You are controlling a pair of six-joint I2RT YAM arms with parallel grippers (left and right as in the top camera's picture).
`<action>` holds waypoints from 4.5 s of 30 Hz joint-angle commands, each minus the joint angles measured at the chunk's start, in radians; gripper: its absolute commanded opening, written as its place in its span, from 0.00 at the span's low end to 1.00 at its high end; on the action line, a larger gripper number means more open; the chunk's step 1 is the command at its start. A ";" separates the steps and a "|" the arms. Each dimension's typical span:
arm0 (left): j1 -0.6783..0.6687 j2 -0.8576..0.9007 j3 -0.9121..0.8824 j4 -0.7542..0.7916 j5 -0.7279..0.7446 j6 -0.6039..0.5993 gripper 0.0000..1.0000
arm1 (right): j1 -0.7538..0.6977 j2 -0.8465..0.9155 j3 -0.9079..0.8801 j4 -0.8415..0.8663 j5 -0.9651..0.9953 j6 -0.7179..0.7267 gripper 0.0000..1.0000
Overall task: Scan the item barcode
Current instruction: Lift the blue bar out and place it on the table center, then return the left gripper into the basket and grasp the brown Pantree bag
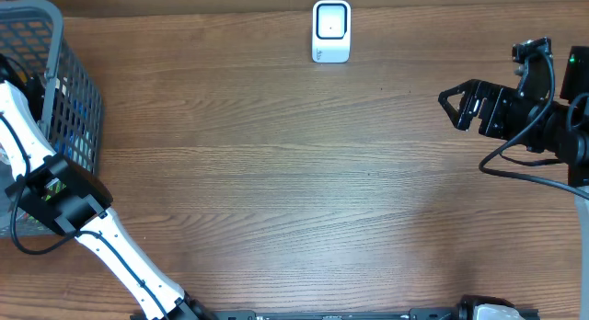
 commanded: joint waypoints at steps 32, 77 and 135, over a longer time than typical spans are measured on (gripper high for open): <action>-0.307 -0.657 0.174 -0.290 0.038 -0.224 0.04 | 0.006 -0.005 0.021 0.013 0.003 -0.001 1.00; -0.142 -0.618 0.128 -0.287 -0.182 -0.301 0.80 | 0.006 0.073 0.021 -0.017 0.002 -0.001 1.00; 0.093 -0.415 -1.029 0.955 -0.211 -0.288 0.05 | 0.006 0.074 0.021 -0.054 0.002 0.026 1.00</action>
